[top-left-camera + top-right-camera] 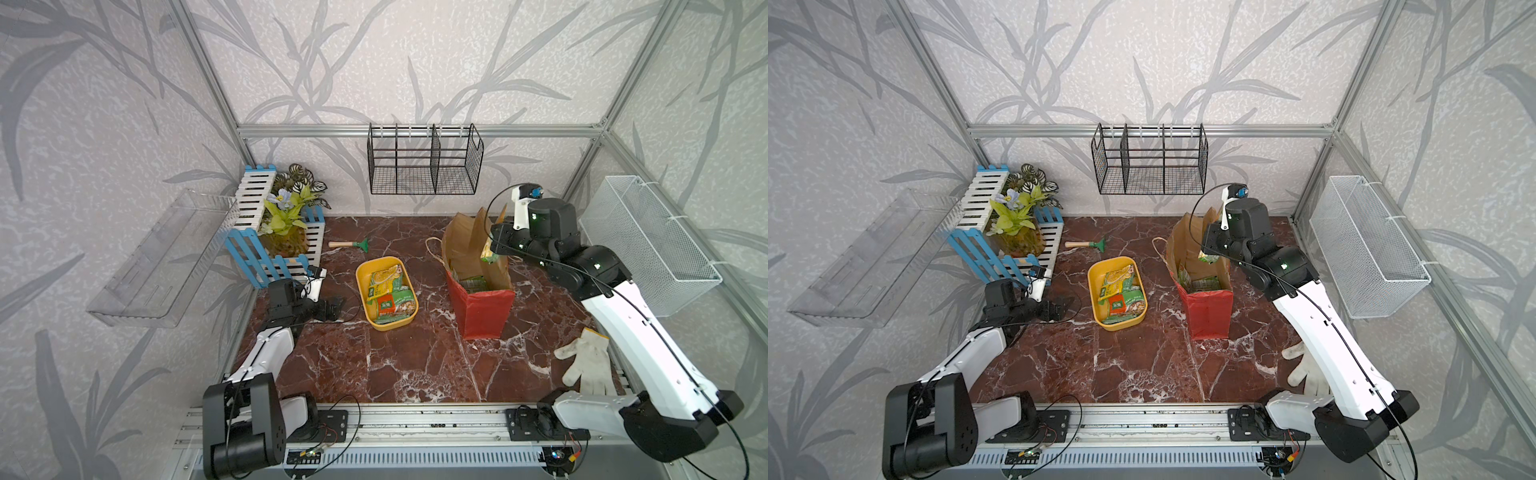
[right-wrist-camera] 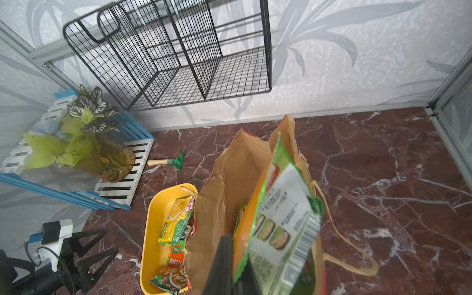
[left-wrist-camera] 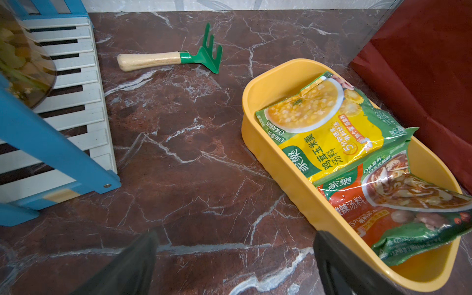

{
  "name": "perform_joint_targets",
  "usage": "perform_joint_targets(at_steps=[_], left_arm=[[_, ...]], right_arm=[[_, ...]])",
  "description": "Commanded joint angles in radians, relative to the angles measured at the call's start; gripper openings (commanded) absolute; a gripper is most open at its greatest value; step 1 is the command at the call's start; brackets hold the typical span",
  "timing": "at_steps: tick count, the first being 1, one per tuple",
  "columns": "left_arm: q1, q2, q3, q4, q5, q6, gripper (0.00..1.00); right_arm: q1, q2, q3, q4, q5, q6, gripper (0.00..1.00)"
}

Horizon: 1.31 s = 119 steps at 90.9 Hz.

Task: Place the condiment packets inside the bag
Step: Place the condiment packet in the paper bag.

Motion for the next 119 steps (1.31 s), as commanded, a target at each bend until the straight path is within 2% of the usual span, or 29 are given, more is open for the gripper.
perform_joint_targets(at_steps=[1, 22, 48, 57, 64, 73, 85, 99, 105, 119], left_arm=[[-0.007, -0.009, -0.012, -0.011, -0.009, 0.018, 1.0], [-0.006, -0.009, -0.016, -0.006, -0.015, 0.022, 1.0], [-0.001, 0.008, 0.0, -0.012, -0.014, 0.005, 1.0], [0.008, 0.017, 0.004, -0.01, -0.017, -0.002, 1.0], [0.021, 0.016, 0.006, -0.002, -0.017, -0.019, 1.0], [0.059, 0.02, 0.014, 0.011, 0.009, -0.051, 1.0], [0.125, 0.063, 0.041, 0.011, 0.055, -0.082, 1.0], [0.186, 0.118, 0.066, 0.028, 0.08, -0.124, 1.0], [0.207, 0.137, 0.077, 0.029, 0.088, -0.136, 1.0], [0.246, 0.165, 0.088, 0.044, 0.098, -0.163, 1.0]], right_arm=[[-0.004, -0.003, 0.0, 0.047, -0.037, 0.007, 0.0], [-0.004, 0.04, 0.006, 0.045, -0.045, -0.001, 0.0], [-0.004, 0.032, -0.06, 0.05, 0.064, -0.018, 0.0], [-0.004, 0.023, -0.062, 0.041, 0.088, -0.009, 0.2], [0.012, 0.007, -0.064, 0.054, 0.114, -0.012, 0.44], [0.112, -0.018, -0.066, 0.106, 0.251, -0.075, 0.56], [0.265, 0.009, -0.009, 0.113, 0.379, -0.115, 0.66], [0.436, 0.093, 0.007, 0.151, 0.413, -0.162, 0.74], [0.488, 0.157, 0.032, 0.139, 0.399, -0.21, 0.75], [0.534, 0.322, 0.126, 0.05, 0.264, -0.38, 0.76]])
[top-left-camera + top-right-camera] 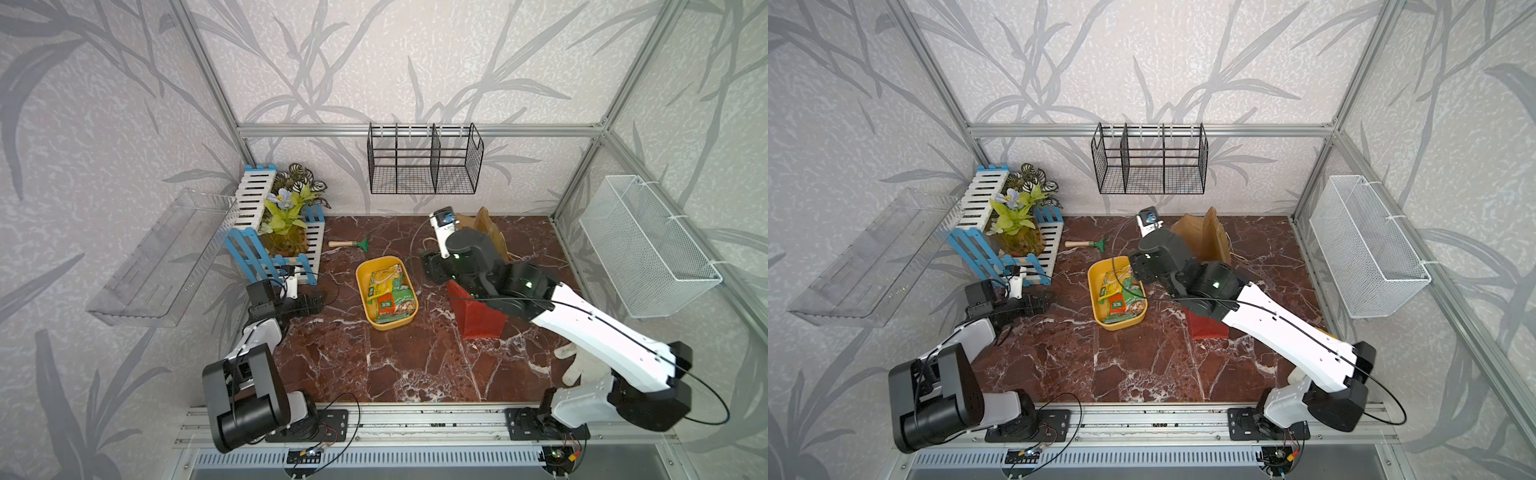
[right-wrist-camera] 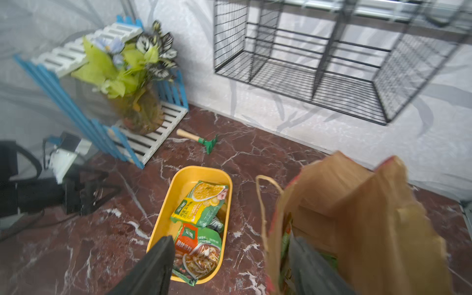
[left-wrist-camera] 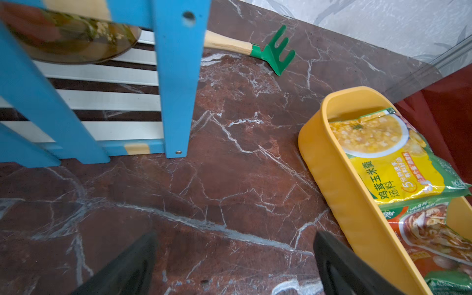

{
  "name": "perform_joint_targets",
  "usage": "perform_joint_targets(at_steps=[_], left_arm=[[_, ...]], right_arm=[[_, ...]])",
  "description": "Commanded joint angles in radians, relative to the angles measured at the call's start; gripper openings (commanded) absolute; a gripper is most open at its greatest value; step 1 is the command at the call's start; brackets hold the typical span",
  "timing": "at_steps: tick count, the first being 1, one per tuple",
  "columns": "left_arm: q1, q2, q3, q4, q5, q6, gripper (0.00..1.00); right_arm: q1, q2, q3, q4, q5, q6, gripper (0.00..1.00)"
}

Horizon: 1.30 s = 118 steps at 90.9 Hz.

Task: Place the condiment packets inside the bag
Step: Place the condiment packet in the paper bag, then pick up the condiment packet from the storage box.

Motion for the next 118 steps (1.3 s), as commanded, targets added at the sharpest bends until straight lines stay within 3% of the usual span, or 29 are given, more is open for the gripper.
perform_joint_targets(at_steps=[1, 12, 28, 51, 118], left_arm=[[0.024, 0.016, 0.031, 0.024, 0.037, -0.037, 1.0], [0.044, 0.033, 0.038, 0.033, 0.03, -0.063, 1.0], [0.079, 0.07, 0.06, 0.031, 0.062, -0.086, 1.0], [0.088, 0.1, 0.072, 0.026, 0.071, -0.084, 1.0], [0.09, 0.104, 0.078, 0.017, 0.089, -0.083, 1.0]], right_arm=[[0.019, 0.115, 0.068, -0.079, -0.073, -0.16, 0.77], [0.02, 0.203, 0.091, -0.102, -0.074, -0.277, 0.79], [0.019, 0.29, 0.003, 0.039, -0.094, -0.477, 0.8], [0.003, 0.463, 0.042, 0.049, -0.129, -0.647, 0.81], [-0.066, 0.788, 0.26, 0.043, 0.002, -0.895, 0.73]])
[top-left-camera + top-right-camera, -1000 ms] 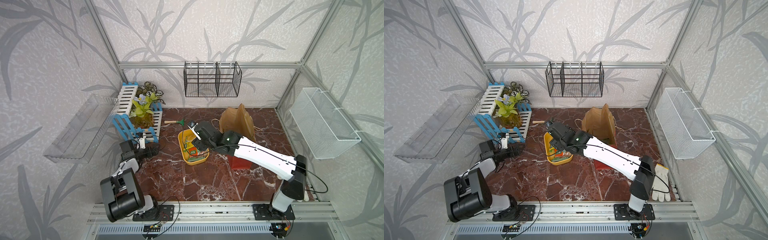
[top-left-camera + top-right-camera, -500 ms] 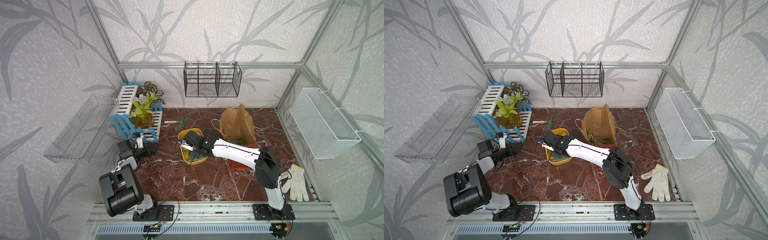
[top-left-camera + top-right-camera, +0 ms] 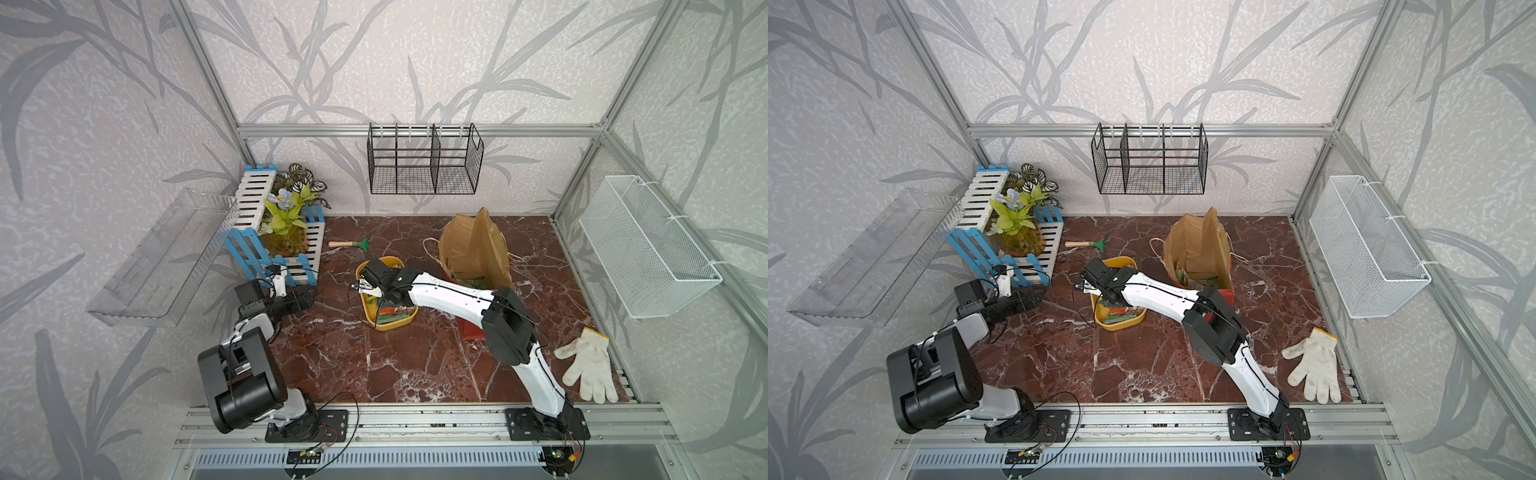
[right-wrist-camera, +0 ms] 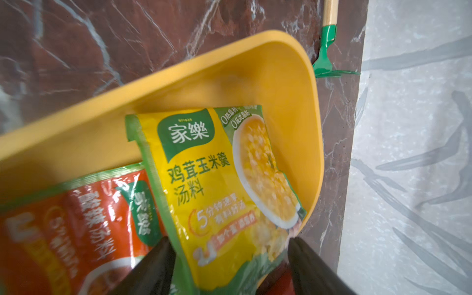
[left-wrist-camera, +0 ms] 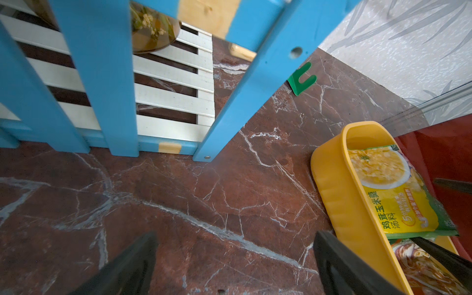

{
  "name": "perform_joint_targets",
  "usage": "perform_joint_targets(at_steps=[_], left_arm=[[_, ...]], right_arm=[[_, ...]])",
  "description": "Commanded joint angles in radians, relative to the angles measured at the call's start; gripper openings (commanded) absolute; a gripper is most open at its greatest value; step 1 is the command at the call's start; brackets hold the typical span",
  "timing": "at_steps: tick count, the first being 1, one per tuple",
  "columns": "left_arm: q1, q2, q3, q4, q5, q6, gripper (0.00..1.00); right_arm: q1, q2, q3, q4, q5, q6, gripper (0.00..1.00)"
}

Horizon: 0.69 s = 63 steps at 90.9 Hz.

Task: Place the condiment packets inside the bag
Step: Pick up the condiment packet from the storage box.

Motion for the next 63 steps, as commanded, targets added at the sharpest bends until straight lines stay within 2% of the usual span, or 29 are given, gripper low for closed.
perform_joint_targets(at_steps=[1, 15, 21, 30, 49, 63], left_arm=[[0.006, 0.01, 0.03, -0.006, 0.026, -0.003, 1.0], [0.006, 0.005, 0.025, -0.003, 0.03, -0.003, 1.0], [0.006, 0.005, 0.024, -0.002, 0.033, -0.003, 1.0], [0.006, 0.008, 0.025, -0.003, 0.036, -0.003, 1.0], [0.006, 0.008, 0.025, -0.006, 0.045, -0.001, 1.0], [0.006, 0.008, 0.027, -0.013, 0.056, 0.008, 1.0]], right_arm=[[-0.017, 0.027, 0.023, 0.021, 0.04, -0.038, 0.72], [-0.019, 0.019, 0.026, 0.082, 0.03, -0.023, 0.64], [-0.018, 0.016, 0.028, 0.111, 0.03, -0.022, 0.55], [-0.019, 0.011, 0.025, 0.148, 0.035, -0.02, 0.36], [-0.018, 0.005, 0.054, 0.124, 0.03, 0.008, 0.06], [-0.016, -0.028, 0.07, 0.076, 0.006, 0.049, 0.01]])
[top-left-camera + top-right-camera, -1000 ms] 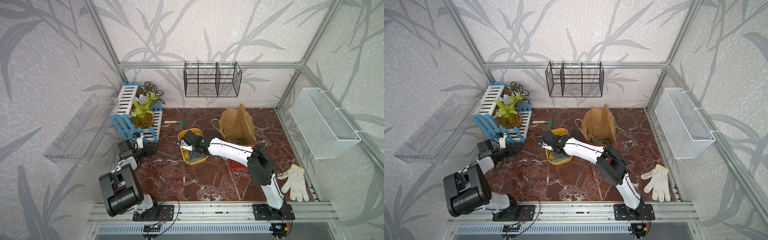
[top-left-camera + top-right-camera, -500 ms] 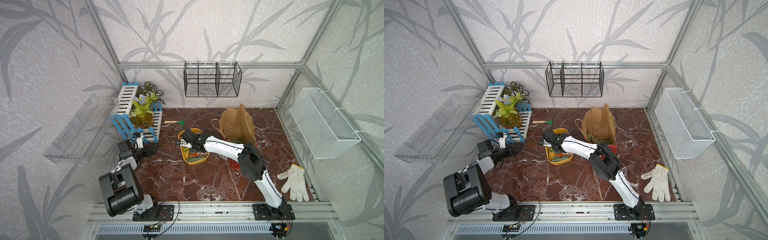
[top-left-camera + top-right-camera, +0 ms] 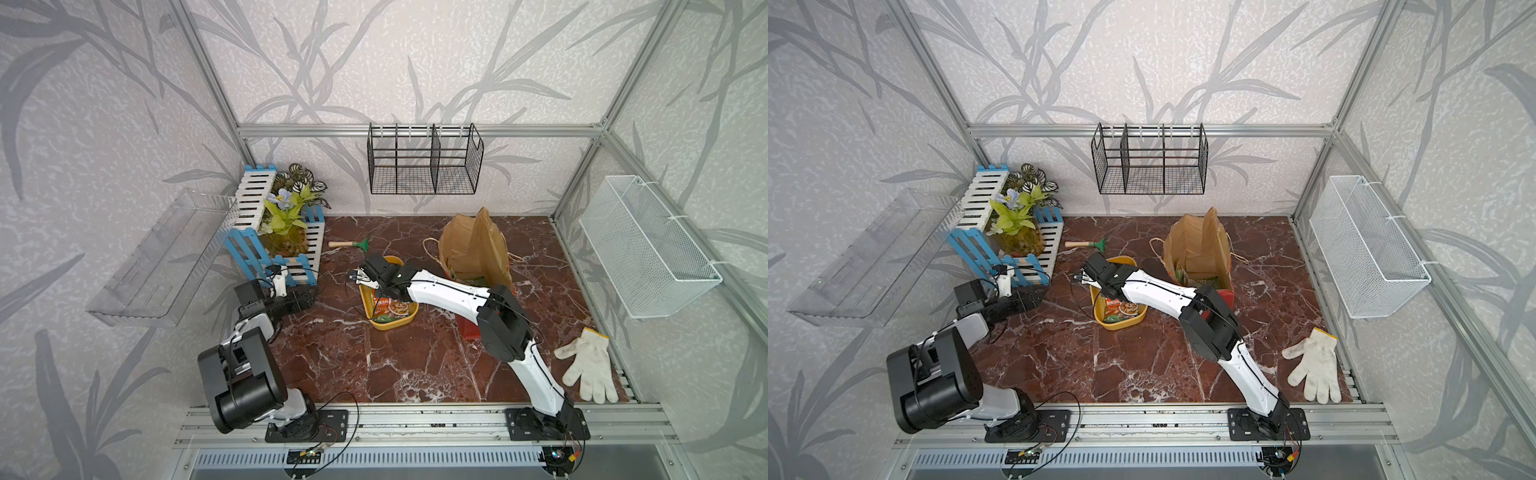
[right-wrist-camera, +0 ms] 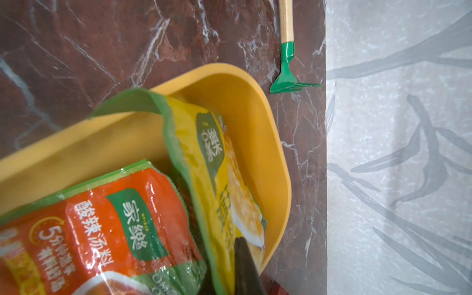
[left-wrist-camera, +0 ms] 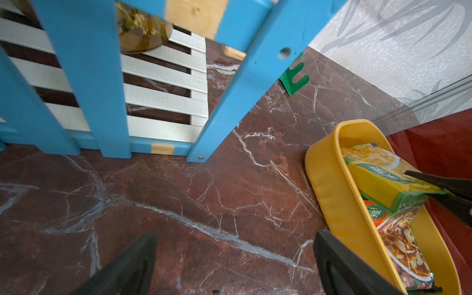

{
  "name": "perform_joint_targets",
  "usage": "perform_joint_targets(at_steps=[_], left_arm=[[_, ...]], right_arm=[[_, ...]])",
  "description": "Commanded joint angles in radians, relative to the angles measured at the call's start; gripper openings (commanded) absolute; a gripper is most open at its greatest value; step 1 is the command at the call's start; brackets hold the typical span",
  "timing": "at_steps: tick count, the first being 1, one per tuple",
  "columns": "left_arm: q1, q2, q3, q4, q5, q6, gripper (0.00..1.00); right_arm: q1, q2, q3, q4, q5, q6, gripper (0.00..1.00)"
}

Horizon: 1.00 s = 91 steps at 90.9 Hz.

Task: Place the condiment packets inside the bag
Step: Pick up the condiment packet from the storage box, then place the condiment packet in the paper bag.

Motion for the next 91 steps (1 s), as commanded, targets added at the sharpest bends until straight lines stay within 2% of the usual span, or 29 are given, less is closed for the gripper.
perform_joint_targets(at_steps=[1, 18, 30, 45, 61, 73, 91], left_arm=[[0.006, 0.008, 0.027, -0.013, 0.03, 0.007, 1.0], [0.006, 0.002, 0.025, -0.013, 0.03, 0.008, 1.0], [0.006, -0.002, 0.025, -0.013, 0.03, 0.008, 1.0], [0.006, -0.015, 0.022, -0.018, 0.033, 0.01, 1.0], [0.006, -0.016, 0.02, -0.017, 0.041, 0.011, 1.0], [0.006, -0.009, 0.022, -0.018, 0.045, 0.015, 1.0], [0.001, -0.011, 0.017, -0.017, 0.058, 0.023, 1.0]], right_arm=[[-0.002, -0.056, 0.031, -0.033, -0.016, 0.05, 0.0], [-0.002, -0.12, 0.025, -0.04, -0.022, 0.125, 0.0], [-0.013, -0.177, 0.041, -0.043, -0.021, 0.232, 0.0], [-0.028, -0.229, 0.152, -0.167, -0.061, 0.391, 0.0], [-0.028, -0.327, 0.194, -0.209, -0.099, 0.528, 0.0], [-0.028, -0.435, 0.176, -0.215, -0.124, 0.627, 0.0], [-0.029, -0.608, 0.086, -0.24, -0.061, 0.746, 0.0]])
